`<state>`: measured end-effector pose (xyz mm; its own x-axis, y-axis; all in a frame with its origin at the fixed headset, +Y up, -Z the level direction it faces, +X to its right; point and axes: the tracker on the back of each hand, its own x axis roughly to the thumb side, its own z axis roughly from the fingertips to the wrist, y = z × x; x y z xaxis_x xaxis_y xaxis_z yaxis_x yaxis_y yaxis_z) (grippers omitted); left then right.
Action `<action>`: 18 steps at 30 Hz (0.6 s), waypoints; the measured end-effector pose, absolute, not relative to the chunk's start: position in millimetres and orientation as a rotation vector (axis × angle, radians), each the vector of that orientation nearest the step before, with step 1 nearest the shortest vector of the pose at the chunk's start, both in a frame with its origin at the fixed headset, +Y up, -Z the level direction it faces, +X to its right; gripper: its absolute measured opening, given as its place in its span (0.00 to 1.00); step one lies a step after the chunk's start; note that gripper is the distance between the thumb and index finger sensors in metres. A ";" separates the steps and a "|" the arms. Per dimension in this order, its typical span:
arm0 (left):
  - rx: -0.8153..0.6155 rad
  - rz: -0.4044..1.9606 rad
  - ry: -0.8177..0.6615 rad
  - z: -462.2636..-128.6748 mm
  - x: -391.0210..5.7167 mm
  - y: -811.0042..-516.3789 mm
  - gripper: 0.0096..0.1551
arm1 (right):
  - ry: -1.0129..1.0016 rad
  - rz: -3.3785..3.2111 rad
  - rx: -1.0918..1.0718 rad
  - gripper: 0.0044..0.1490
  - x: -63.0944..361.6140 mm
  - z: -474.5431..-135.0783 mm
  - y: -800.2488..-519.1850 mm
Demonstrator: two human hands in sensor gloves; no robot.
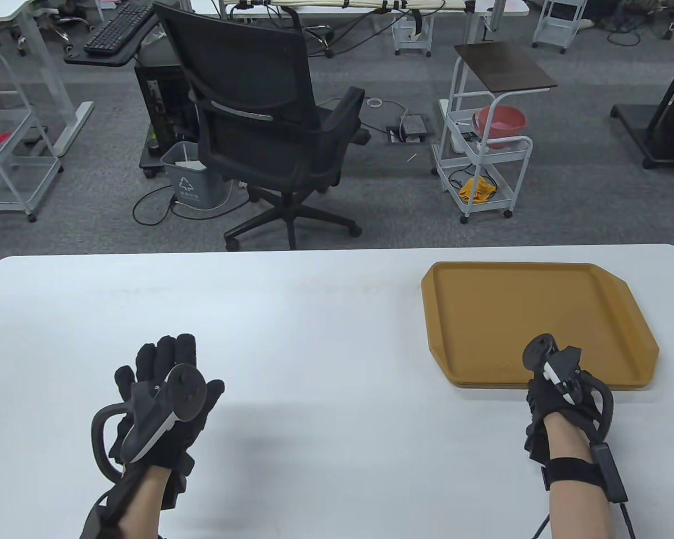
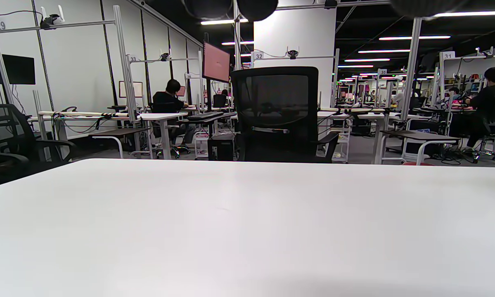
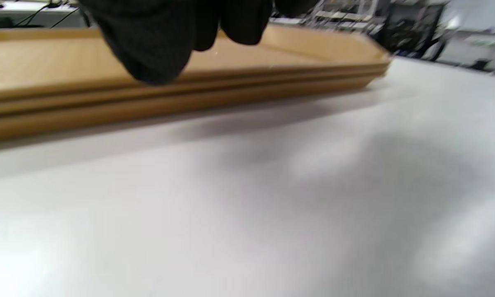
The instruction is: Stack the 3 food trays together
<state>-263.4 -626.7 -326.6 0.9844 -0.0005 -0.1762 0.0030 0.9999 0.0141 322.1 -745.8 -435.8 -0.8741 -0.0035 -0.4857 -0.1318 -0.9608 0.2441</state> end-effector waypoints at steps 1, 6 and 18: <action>0.009 -0.003 0.176 -327.7 -263.0 -627.7 0.53 | 0.421 2.924 -0.766 0.37 323.4 -437.0 -751.1; -0.016 -0.012 0.183 -331.5 -263.5 -633.5 0.53 | 0.371 2.746 -0.798 0.33 328.6 -440.2 -767.2; -0.040 -0.019 0.173 -333.1 -259.3 -638.1 0.53 | 0.196 2.802 -0.508 0.24 314.0 -430.8 -765.4</action>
